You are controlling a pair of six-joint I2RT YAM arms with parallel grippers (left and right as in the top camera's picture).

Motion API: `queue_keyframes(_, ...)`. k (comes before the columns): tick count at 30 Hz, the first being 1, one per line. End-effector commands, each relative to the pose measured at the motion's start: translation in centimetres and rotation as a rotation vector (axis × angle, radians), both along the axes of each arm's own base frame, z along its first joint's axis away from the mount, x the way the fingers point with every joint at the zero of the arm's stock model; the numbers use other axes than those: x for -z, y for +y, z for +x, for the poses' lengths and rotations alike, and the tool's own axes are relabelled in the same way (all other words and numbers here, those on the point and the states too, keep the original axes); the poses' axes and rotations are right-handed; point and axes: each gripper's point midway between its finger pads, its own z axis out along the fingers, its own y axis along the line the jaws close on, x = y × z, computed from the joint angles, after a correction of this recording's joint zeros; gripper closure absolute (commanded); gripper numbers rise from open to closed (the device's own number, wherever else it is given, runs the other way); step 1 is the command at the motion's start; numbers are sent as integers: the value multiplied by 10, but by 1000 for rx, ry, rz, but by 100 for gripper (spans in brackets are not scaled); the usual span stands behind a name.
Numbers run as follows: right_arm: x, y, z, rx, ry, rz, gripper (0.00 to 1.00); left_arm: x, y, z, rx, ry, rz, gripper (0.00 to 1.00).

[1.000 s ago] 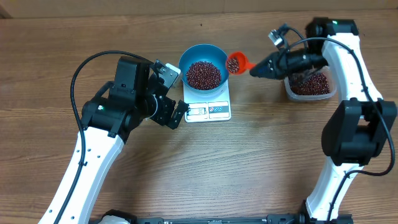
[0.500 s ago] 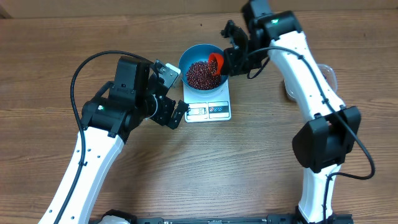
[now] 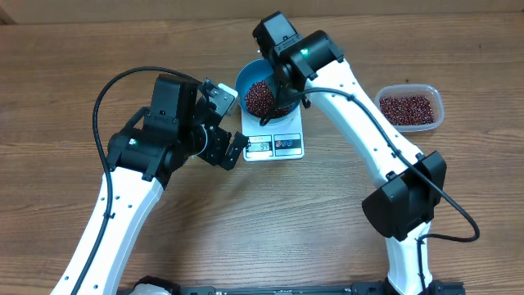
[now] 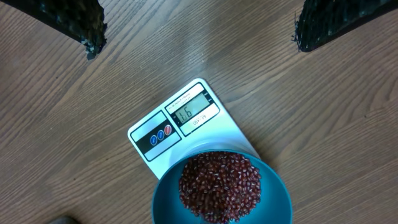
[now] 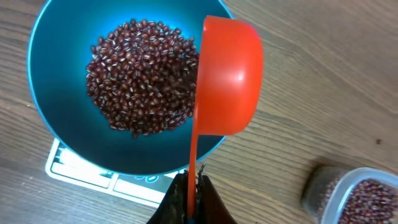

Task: Scoop item into bowl and weigh 150g on scale
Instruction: 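Tilt the scoop with the right gripper to pour beans into bowl, then move the scoop with the right gripper back toward the bean tub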

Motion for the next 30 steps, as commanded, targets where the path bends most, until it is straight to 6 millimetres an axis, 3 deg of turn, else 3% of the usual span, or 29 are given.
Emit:
queue_keyframes(1, -12, -3, 9, 24, -59, -22, 96, 1, 0, 2, -9, 7, -8, 0)
queue_keyframes(8, -14, 1, 6, 12, -37, 30, 96, 1, 0, 2, -9, 7, -8, 0)
queue_keyframes(11, -34, -6, 3, 16, -41, 105, 96, 1, 0, 2, -9, 7, -8, 0)
queue_keyframes(13, -58, -24, -1, 20, -45, 168, 96, 1, 0, 2, -9, 7, -8, 0)
queue_keyframes(16, -85, -63, -8, 57, -46, 222, 96, 1, 0, 2, -9, 7, -8, 1)
queue_keyframes(19, -103, -138, -17, 170, -29, 252, 96, 1, 0, 2, -9, 7, -8, 0)
queue_keyframes(22, -94, -203, -30, 286, 49, 248, 96, 1, 0, 2, -9, 7, -8, 0)
queue_keyframes(25, -82, -250, -36, 404, 79, 246, 96, 1, 0, 2, -9, 7, -8, 0)
queue_keyframes(30, -52, -280, -44, 438, 149, 286, 96, 1, 0, 2, -9, 7, -8, 1)
